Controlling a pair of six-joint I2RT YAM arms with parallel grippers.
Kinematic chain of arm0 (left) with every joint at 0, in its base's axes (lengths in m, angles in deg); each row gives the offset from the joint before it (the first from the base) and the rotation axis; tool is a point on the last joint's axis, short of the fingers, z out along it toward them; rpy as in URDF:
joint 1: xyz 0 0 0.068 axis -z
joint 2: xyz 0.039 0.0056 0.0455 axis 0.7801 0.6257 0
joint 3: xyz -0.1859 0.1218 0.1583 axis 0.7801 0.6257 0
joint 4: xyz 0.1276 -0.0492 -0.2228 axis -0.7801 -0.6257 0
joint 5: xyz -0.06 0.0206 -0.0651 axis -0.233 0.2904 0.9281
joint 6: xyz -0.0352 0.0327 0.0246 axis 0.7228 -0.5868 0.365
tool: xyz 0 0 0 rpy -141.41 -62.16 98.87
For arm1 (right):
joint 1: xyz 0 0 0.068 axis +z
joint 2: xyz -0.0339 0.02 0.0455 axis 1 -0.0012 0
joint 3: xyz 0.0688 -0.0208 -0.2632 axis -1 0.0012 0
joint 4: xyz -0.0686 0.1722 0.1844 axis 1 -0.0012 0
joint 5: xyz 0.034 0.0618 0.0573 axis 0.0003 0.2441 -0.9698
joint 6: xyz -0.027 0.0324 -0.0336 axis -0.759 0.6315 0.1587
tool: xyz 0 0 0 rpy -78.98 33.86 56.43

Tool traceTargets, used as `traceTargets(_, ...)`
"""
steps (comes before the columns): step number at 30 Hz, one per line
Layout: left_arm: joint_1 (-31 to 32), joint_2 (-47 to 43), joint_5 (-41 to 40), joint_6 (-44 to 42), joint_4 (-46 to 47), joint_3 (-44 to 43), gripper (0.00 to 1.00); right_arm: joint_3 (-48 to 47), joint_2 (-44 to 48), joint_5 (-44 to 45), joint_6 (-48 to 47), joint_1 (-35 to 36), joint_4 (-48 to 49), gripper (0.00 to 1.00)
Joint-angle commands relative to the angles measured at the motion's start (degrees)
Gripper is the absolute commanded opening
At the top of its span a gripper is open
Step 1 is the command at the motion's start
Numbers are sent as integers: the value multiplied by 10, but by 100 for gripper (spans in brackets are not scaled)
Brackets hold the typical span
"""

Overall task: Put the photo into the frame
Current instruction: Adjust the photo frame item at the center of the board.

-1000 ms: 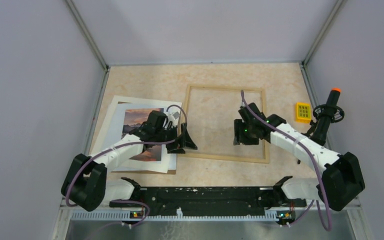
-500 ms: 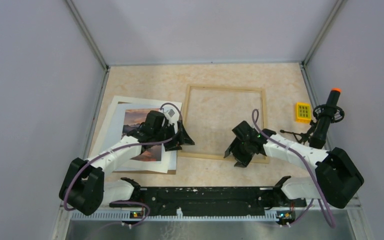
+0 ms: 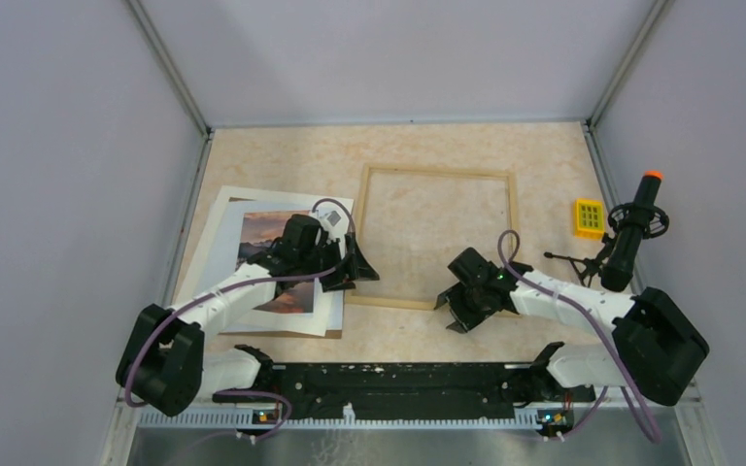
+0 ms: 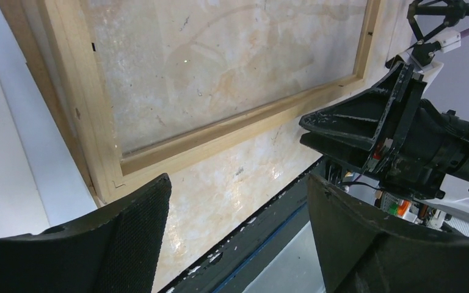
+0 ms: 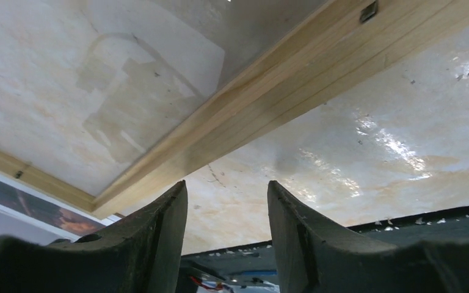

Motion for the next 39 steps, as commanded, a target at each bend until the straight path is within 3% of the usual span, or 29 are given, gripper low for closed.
traceTargets(1,2,1,33,-9,57,16,85,18,52,58,82,3,16,50)
traceTargets(8,3,1,47,-7,71,26,85,60,82,121,161,2,21,45)
traceTargets(17,2,-4,38,0,69,32,84,46,42,130,163,2,24,34)
traceTargets(30,3,-40,-7,9,57,22,86,22,42,130,168,-6,35,0)
traceTargets(39,2,-13,-7,-1,61,-30,88,39,70,121,167,-52,96,0)
